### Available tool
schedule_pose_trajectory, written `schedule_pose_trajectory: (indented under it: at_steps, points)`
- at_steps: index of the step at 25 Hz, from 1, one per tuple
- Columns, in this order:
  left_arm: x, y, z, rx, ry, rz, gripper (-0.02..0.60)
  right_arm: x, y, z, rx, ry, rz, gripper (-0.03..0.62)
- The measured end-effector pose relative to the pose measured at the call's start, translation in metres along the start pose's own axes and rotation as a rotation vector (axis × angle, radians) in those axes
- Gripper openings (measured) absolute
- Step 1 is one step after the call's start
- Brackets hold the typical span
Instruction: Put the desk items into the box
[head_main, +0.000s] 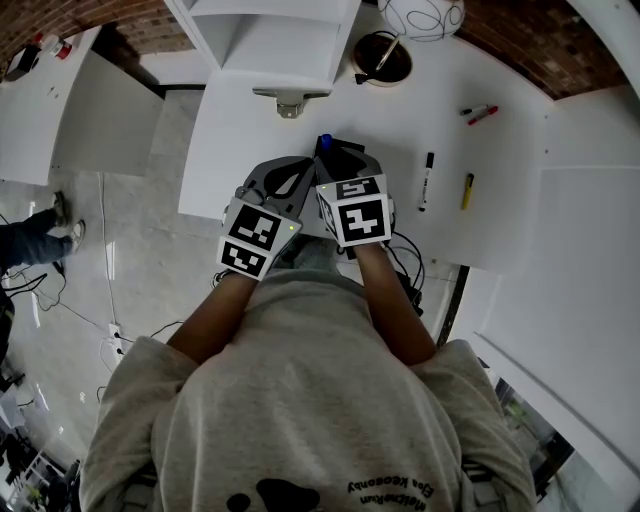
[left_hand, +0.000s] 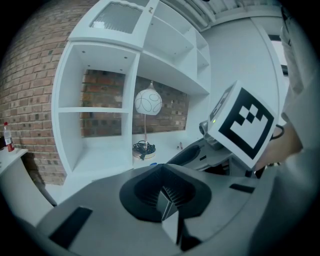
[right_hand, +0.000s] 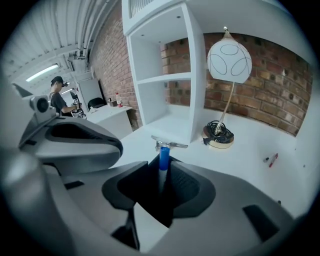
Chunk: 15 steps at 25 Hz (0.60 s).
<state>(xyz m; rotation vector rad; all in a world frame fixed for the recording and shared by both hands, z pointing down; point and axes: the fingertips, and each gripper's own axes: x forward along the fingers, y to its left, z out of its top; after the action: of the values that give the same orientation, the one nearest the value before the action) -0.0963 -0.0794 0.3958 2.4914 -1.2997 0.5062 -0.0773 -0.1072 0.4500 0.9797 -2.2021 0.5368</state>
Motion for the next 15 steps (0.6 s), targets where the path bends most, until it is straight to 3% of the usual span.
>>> schedule_pose_trajectory:
  at_steps: [4,10,15]
  points:
    - [-0.001,0.0,0.003,0.001,-0.014,0.004,0.005,-0.014,-0.003,0.012,0.011,-0.132,-0.015,0.144]
    - [-0.003,-0.01,0.026,0.036,-0.1,0.005,0.005,-0.057,-0.016,0.032,0.013,-0.423,-0.13,0.142]
    - [-0.001,-0.022,0.046,0.065,-0.158,-0.014,0.005,-0.09,-0.022,0.045,-0.002,-0.549,-0.193,0.102]
